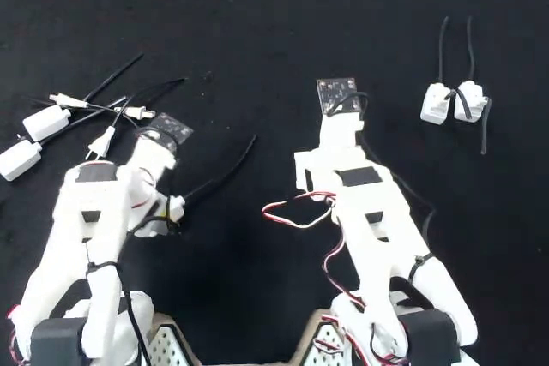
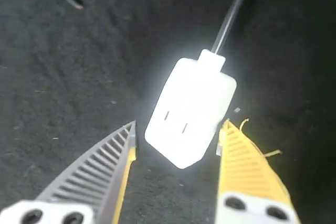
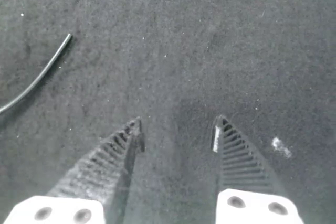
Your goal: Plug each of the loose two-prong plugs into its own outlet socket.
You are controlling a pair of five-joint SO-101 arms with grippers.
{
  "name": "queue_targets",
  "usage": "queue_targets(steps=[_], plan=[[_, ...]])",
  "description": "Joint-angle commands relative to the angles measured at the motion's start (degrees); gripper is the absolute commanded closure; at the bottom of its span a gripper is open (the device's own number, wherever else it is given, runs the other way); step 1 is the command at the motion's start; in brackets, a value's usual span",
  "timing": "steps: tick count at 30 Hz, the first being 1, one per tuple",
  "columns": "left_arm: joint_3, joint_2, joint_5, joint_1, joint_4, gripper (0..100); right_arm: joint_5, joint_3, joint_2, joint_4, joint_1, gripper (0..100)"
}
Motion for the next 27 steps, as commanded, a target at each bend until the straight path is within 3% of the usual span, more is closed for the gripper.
queue_targets(steps=[1, 13, 23, 27], plan=[[-4.7, -0.4, -0.7, -1.0, -1.2, 75, -0.1, -3.4, -2.1, 0.4, 1.1, 79.4], [-4.7, -0.4, -0.7, -6.2, -16.5, 75, -0.1, -3.3, -2.1, 0.4, 1.1, 79.4], [-8.1, 0.2, -0.4, -10.1, -17.7, 75, -0.1, -3.3, -2.1, 0.4, 1.1, 79.4], [-10.9, 7.0, -0.6, -11.9, -19.8, 75, -0.1, -3.3, -2.1, 0.4, 1.1, 79.4]])
